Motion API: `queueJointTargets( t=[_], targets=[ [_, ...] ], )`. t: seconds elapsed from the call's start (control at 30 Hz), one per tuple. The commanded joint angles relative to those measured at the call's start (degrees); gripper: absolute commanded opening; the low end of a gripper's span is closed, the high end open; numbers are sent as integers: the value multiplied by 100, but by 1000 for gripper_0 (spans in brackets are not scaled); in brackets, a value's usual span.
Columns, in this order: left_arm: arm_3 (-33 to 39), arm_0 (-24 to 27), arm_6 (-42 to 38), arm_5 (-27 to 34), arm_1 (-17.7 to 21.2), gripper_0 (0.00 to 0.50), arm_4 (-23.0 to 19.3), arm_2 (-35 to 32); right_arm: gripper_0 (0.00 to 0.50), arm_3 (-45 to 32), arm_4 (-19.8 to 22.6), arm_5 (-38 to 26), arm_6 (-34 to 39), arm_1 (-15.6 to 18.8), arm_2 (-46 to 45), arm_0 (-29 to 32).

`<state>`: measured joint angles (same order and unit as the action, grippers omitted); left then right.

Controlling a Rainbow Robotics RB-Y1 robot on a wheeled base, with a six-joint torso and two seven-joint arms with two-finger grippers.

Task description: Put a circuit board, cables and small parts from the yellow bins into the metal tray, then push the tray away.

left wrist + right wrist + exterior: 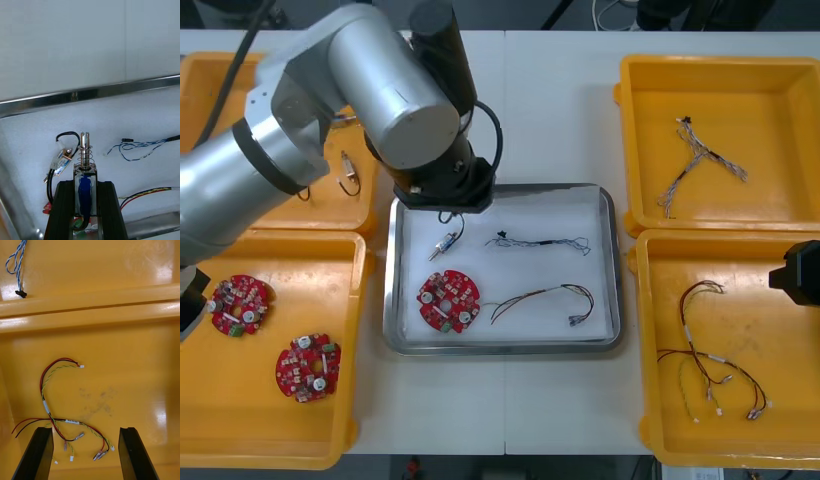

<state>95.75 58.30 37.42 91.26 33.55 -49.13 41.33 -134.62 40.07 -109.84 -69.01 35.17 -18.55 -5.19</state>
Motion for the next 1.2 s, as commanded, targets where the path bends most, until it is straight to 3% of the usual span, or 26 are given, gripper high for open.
queueJointTargets(
  t=[0.03, 0.67, 0.73, 0.77, 0.8, 0.9, 1.2],
  targets=[
    [-100, -2, 11, -310, -200, 0, 149, 481, 500, -214, 9, -16, -7, 166, 18, 88],
    [-583, -11, -86, -917, -314, 12, 439, 1219, 500, -328, 123, -16, -25, 166, 45, 88],
    [-583, -11, -95, -934, -314, 106, 483, 1245, 500, -345, 141, -16, -25, 166, 36, 88],
    [-583, -11, -103, -934, -314, 223, 501, 1245, 500, -363, 150, -16, -25, 166, 45, 88],
    [-583, -11, -112, -934, -314, 305, 501, 1245, 500, -372, 159, -16, -16, 166, 45, 88],
    [-583, -11, -121, -934, -314, 500, 527, 1245, 500, -389, 176, -16, -25, 166, 54, 88],
    [-495, -11, -112, -846, -235, 500, 519, 1122, 500, -442, 255, -16, -25, 166, 62, 88]
  ],
)
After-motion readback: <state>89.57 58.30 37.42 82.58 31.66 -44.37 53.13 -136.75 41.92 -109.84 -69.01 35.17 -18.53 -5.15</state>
